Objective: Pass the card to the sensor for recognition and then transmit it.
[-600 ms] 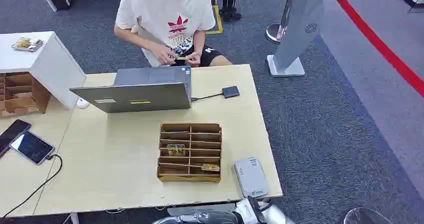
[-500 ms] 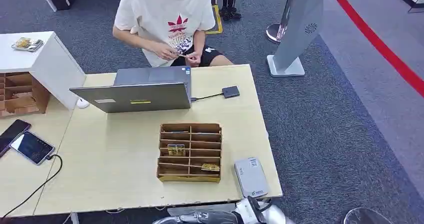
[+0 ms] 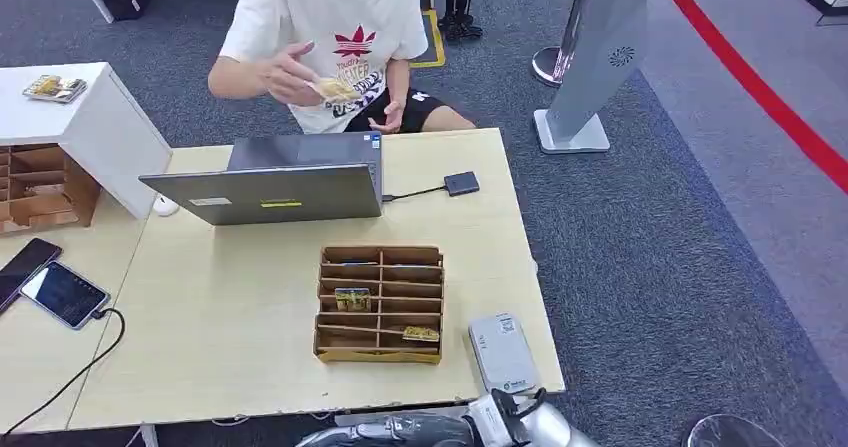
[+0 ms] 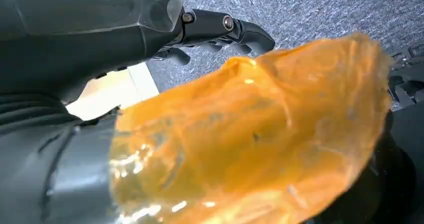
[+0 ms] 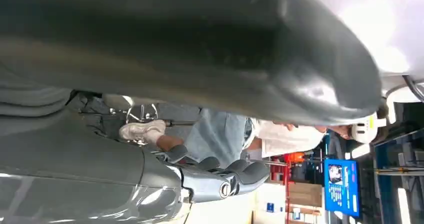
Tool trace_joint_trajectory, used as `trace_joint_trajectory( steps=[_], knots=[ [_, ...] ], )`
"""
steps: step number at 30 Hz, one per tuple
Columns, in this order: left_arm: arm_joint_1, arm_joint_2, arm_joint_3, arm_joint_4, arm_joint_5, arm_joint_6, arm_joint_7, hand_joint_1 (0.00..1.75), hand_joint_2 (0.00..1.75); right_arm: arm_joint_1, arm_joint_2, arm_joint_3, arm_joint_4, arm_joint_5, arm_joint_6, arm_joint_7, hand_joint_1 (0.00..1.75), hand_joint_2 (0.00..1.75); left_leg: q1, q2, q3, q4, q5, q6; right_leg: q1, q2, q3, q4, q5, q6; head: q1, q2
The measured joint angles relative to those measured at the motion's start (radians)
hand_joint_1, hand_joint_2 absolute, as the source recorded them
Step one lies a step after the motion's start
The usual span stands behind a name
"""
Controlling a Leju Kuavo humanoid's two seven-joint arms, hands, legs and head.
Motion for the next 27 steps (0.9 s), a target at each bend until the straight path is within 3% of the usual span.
trace_joint_trajectory(
  steps=[11, 20, 21, 24, 27],
  knots=[
    [0.000, 0.000, 0.000, 0.000, 0.001, -0.001, 0.000, 0.00, 0.00, -0.008, 0.002, 0.008, 0.000, 0.001, 0.000, 0.000, 0.00, 0.00, 0.000, 0.000, 0.000, 0.000, 0.000, 0.000, 0.000, 0.000, 0.000, 0.000, 0.000, 0.000, 0.000, 0.000],
    [0.000, -0.003, 0.000, 0.000, 0.029, -0.002, 0.007, 0.00, 0.00, -0.047, 0.041, 0.030, 0.001, -0.035, -0.009, 0.034, 0.00, 0.00, 0.000, 0.000, 0.000, 0.000, 0.000, 0.000, 0.000, 0.000, 0.000, 0.000, 0.000, 0.000, 0.000, 0.000],
    [0.001, -0.003, 0.000, 0.000, 0.032, -0.002, 0.007, 0.00, 0.00, -0.049, 0.043, 0.033, 0.001, -0.044, -0.011, 0.040, 0.00, 1.75, 0.000, 0.000, 0.000, 0.000, 0.000, 0.000, 0.000, 0.000, 0.000, 0.000, 0.000, 0.000, 0.000, 0.000],
    [0.001, -0.003, 0.000, 0.000, 0.037, -0.002, 0.009, 0.00, 0.00, -0.049, 0.044, 0.037, 0.003, -0.060, -0.019, 0.042, 0.00, 1.75, 0.000, 0.000, 0.000, 0.000, 0.000, 0.000, 0.000, 0.000, 0.000, 0.000, 0.000, 0.000, 0.000, 0.000],
    [0.001, -0.003, 0.000, 0.000, 0.043, -0.002, 0.011, 0.00, 0.00, -0.049, 0.044, 0.036, 0.004, -0.039, -0.092, 0.038, 0.00, 1.75, 0.000, 0.000, 0.000, 0.000, 0.000, 0.000, 0.000, 0.000, 0.000, 0.000, 0.000, 0.000, 0.000, 0.000]
  ],
)
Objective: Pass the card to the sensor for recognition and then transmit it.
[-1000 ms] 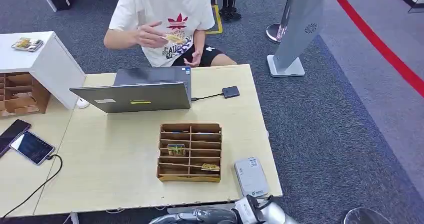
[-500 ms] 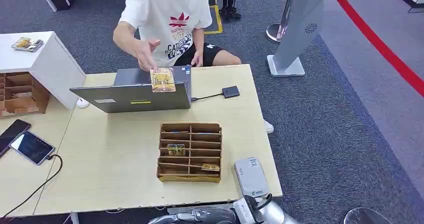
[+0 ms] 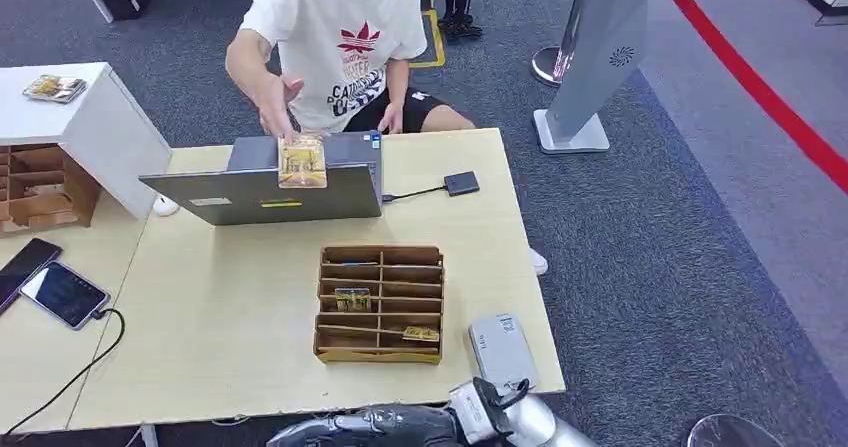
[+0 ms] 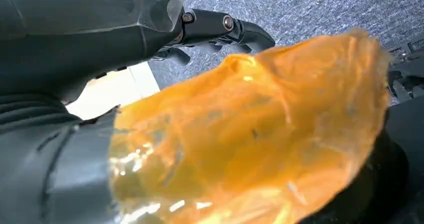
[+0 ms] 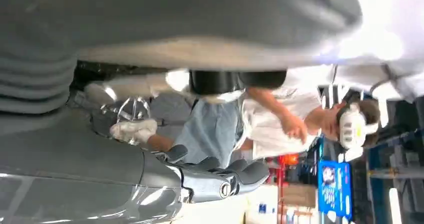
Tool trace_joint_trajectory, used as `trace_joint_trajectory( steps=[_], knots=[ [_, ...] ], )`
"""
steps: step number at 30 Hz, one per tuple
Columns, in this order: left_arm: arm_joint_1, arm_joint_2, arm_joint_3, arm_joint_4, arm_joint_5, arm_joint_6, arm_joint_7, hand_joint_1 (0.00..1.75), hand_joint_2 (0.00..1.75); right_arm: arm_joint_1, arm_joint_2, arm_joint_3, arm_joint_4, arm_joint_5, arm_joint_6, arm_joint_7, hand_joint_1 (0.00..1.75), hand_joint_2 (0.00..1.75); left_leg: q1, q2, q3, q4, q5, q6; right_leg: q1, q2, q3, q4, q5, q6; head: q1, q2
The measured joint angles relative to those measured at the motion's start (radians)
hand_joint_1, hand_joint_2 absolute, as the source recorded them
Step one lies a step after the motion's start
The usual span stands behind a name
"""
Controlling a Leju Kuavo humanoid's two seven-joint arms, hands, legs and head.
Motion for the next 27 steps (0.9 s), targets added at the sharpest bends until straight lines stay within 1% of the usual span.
trace_joint_trajectory(
  steps=[1, 2, 5, 7, 10, 11, 15, 17, 20, 24, 27],
  knots=[
    [0.000, 0.000, 0.000, 0.000, 0.002, 0.000, 0.003, 0.00, 0.00, 0.000, 0.000, -0.004, -0.003, 0.013, -0.045, 0.002, 0.00, 1.75, 0.000, 0.000, 0.000, 0.000, 0.000, 0.000, 0.000, 0.000, 0.000, 0.000, 0.000, 0.000, 0.000, 0.000],
    [0.000, 0.000, 0.000, 0.000, 0.005, 0.001, 0.007, 0.00, 0.00, -0.001, 0.000, -0.011, -0.015, 0.033, -0.109, 0.014, 0.00, 1.75, 0.000, 0.000, 0.000, 0.000, 0.000, 0.000, 0.000, 0.000, 0.000, 0.000, 0.000, 0.000, 0.000, 0.000],
    [0.001, 0.000, 0.000, 0.000, 0.012, 0.000, 0.007, 0.00, 0.00, -0.019, 0.011, -0.049, -0.081, 0.126, -0.333, 0.068, 0.00, 1.75, 0.000, 0.000, 0.000, 0.000, 0.000, 0.000, 0.000, 0.000, 0.000, 0.000, 0.000, 0.000, 0.001, 0.000],
    [0.001, 0.000, 0.000, 0.000, 0.011, -0.003, 0.007, 0.00, 0.00, -0.058, 0.027, -0.073, -0.128, 0.250, -0.456, 0.105, 0.00, 1.75, 0.000, 0.000, 0.000, 0.000, 0.001, -0.001, 0.000, 0.001, 0.000, 0.000, 0.001, 0.000, 0.000, 0.000],
    [0.000, 0.000, 0.000, 0.000, 0.007, -0.010, 0.007, 0.00, 0.00, -0.117, 0.052, -0.094, -0.183, 0.459, -0.591, 0.150, 0.00, 1.75, 0.000, 0.000, 0.000, 0.000, 0.001, -0.001, 0.000, 0.000, 0.000, 0.000, 0.001, 0.000, 0.000, 0.000],
    [0.000, 0.000, 0.000, 0.000, 0.005, -0.011, 0.007, 0.00, 0.00, -0.134, 0.061, -0.097, -0.196, 0.506, -0.616, 0.164, 0.00, 1.75, 0.000, 0.000, 0.000, 0.000, 0.001, -0.001, 0.000, 0.000, 0.000, 0.000, 0.001, 0.000, 0.000, 0.000],
    [-0.001, -0.001, 0.000, 0.000, 0.000, -0.015, 0.008, 0.00, 0.00, -0.167, 0.089, -0.101, -0.228, 0.559, -0.644, 0.183, 0.00, 1.75, 0.000, 0.000, 0.000, 0.000, 0.001, -0.001, 0.000, 0.000, 0.000, 0.001, 0.001, 0.000, 0.000, 0.000],
    [-0.002, -0.001, 0.000, 0.000, -0.003, -0.019, 0.008, 0.00, 0.00, -0.175, 0.093, -0.101, -0.233, 0.618, -0.671, 0.191, 0.00, 1.75, 0.000, 0.000, 0.000, 0.000, 0.001, -0.001, 0.000, 0.000, 0.000, 0.001, 0.001, 0.000, 0.000, 0.000],
    [-0.005, -0.002, 0.000, 0.000, -0.010, -0.031, 0.016, 0.00, 0.00, -0.203, 0.107, -0.096, -0.232, 0.776, -0.743, 0.234, 0.00, 1.75, 0.000, 0.000, 0.000, 0.000, 0.001, -0.001, 0.000, 0.000, 0.000, 0.000, 0.001, 0.000, 0.000, 0.000],
    [-0.008, -0.006, -0.002, 0.000, -0.019, -0.036, 0.024, 0.00, 0.00, -0.233, 0.126, -0.085, -0.227, 0.879, -0.789, 0.271, 0.00, 1.75, 0.000, 0.000, 0.000, 0.000, 0.001, -0.001, 0.000, 0.000, 0.000, 0.001, 0.001, 0.000, 0.000, 0.000],
    [-0.017, -0.008, -0.008, 0.000, -0.034, -0.049, 0.042, 0.00, 0.00, -0.257, 0.148, -0.078, -0.204, 1.073, -0.883, 0.340, 0.00, 1.75, 0.000, 0.000, 0.000, 0.000, 0.001, -0.001, 0.000, 0.000, 0.000, 0.001, 0.001, 0.000, 0.000, 0.000]
  ],
)
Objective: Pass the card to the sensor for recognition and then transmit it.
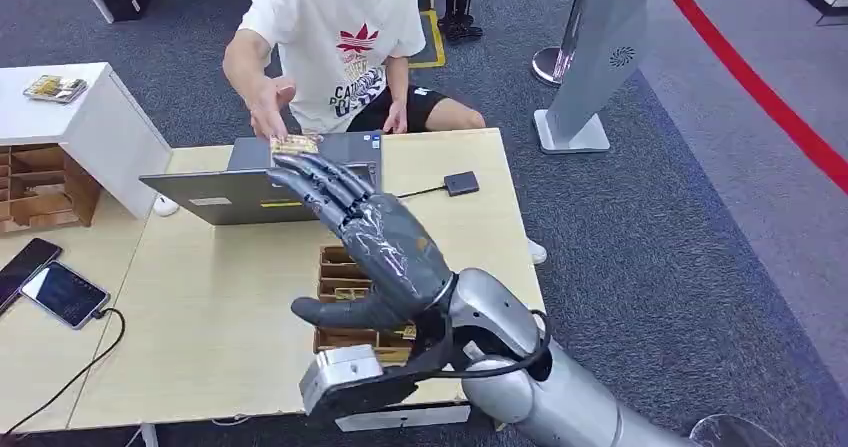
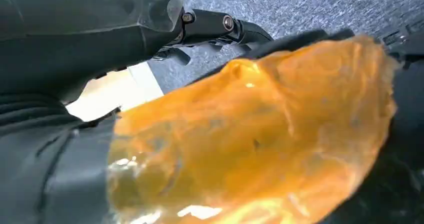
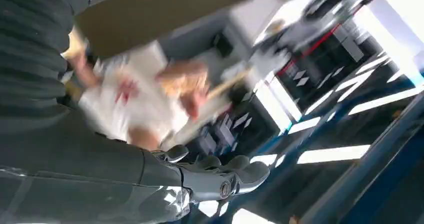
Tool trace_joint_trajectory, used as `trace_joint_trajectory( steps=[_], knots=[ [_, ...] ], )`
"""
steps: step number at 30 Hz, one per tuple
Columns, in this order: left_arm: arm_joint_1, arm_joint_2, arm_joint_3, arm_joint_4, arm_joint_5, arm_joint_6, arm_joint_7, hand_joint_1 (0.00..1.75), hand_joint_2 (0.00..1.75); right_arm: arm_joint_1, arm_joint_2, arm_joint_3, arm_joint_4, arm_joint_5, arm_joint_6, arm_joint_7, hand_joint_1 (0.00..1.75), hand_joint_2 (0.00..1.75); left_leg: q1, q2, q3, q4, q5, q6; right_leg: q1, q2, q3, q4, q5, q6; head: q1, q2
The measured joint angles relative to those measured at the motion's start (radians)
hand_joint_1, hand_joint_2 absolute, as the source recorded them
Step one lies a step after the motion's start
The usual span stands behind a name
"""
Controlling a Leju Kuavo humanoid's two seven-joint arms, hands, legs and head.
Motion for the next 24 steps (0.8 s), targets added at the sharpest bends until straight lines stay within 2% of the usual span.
trace_joint_trajectory(
  steps=[5, 12, 16, 24],
  knots=[
    [-0.012, -0.005, -0.013, 0.000, -0.023, -0.017, 0.019, 0.00, 0.00, -0.040, 0.048, 0.012, 0.083, 0.247, -0.088, 0.078, 0.00, 1.75, 0.000, 0.000, 0.000, 0.000, 0.000, 0.000, 0.000, 0.000, 0.000, 0.000, 0.000, 0.000, 0.000, 0.000],
    [-0.028, -0.008, -0.039, 0.000, -0.051, -0.034, 0.033, 0.00, 0.00, -0.069, 0.109, 0.022, 0.232, 0.446, -0.160, 0.157, 0.00, 1.75, 0.000, 0.000, 0.000, 0.000, 0.000, 0.000, 0.000, 0.000, 0.000, 0.000, 0.000, 0.000, 0.000, 0.000],
    [-0.037, -0.008, -0.055, 0.000, -0.068, -0.043, 0.041, 0.00, 0.00, -0.088, 0.144, 0.021, 0.322, 0.510, -0.173, 0.186, 0.00, 1.75, 0.000, 0.000, 0.000, 0.000, 0.000, 0.000, 0.000, 0.000, 0.000, 0.000, 0.000, 0.000, 0.000, 0.000],
    [-0.048, -0.010, -0.078, 0.000, -0.083, -0.049, 0.049, 0.00, 0.00, -0.118, 0.195, 0.014, 0.446, 0.545, -0.175, 0.214, 0.00, 1.75, 0.000, 0.000, 0.000, 0.000, 0.000, -0.001, 0.000, 0.000, 0.000, 0.000, 0.000, 0.000, 0.000, 0.000]
  ],
)
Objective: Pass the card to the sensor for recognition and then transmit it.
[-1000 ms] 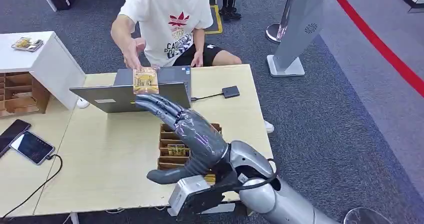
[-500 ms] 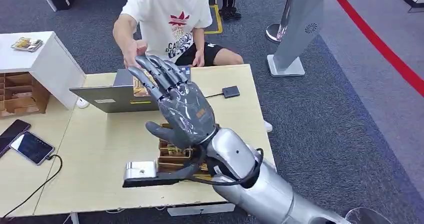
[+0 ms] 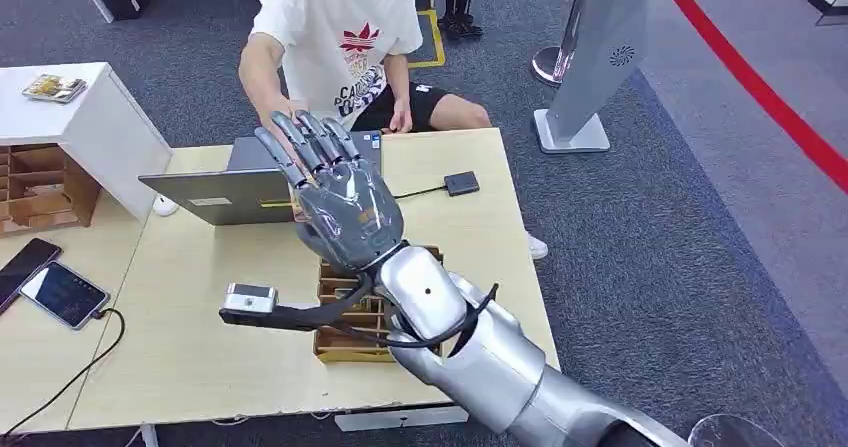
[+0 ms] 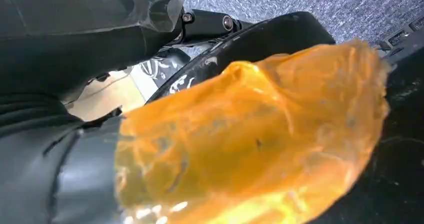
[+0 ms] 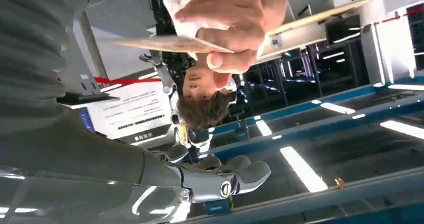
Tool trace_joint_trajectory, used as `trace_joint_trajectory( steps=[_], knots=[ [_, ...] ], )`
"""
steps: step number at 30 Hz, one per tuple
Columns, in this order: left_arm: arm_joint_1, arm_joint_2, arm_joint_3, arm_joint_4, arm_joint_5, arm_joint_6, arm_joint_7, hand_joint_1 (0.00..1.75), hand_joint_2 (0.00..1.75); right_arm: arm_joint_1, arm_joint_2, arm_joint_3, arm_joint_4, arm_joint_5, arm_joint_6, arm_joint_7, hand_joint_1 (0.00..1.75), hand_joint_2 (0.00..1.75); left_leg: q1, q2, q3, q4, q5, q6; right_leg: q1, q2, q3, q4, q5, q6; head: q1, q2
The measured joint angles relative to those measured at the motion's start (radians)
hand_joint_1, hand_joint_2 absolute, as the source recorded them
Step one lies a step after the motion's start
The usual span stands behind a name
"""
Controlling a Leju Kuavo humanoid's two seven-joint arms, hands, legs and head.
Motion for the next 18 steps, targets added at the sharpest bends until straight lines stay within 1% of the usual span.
trace_joint_trajectory(
  steps=[5, 6, 7, 8, 18],
  knots=[
    [-0.004, -0.003, -0.006, 0.000, -0.002, -0.001, 0.000, 0.00, 0.00, -0.003, 0.017, -0.009, 0.035, 0.000, 0.000, 0.002, 0.00, 1.75, 0.000, 0.000, 0.000, 0.000, 0.000, 0.000, 0.000, 0.000, 0.000, 0.000, 0.000, 0.000, 0.000, 0.000],
    [-0.004, -0.003, -0.006, 0.000, -0.002, -0.002, 0.000, 0.00, 0.00, -0.003, 0.020, -0.010, 0.039, 0.000, 0.000, 0.002, 0.07, 1.75, 0.000, 0.000, 0.000, 0.000, 0.000, 0.000, 0.000, 0.000, 0.000, 0.000, 0.000, 0.000, 0.000, 0.000],
    [-0.004, -0.003, -0.006, 0.000, -0.002, -0.002, 0.000, 0.00, 0.00, -0.003, 0.021, -0.011, 0.042, 0.000, 0.000, 0.002, 1.43, 1.75, 0.000, 0.000, 0.000, 0.000, 0.000, 0.000, 0.000, 0.000, 0.000, 0.000, 0.000, 0.000, 0.000, 0.000],
    [-0.004, -0.003, -0.006, 0.000, -0.002, -0.002, 0.000, 0.00, 0.00, -0.004, 0.022, -0.011, 0.046, 0.000, 0.000, 0.002, 1.75, 1.75, 0.000, 0.000, 0.000, 0.000, 0.000, 0.000, 0.000, 0.000, 0.000, 0.000, 0.000, 0.000, 0.000, 0.000],
    [-0.005, -0.004, -0.008, 0.000, -0.005, -0.001, 0.000, 0.00, 0.00, -0.003, 0.036, -0.039, 0.080, -0.027, -0.008, -0.003, 1.75, 1.75, 0.000, 0.000, 0.000, 0.000, 0.000, 0.000, 0.000, 0.000, 0.000, 0.000, 0.000, 0.000, 0.000, 0.000]
  ],
)
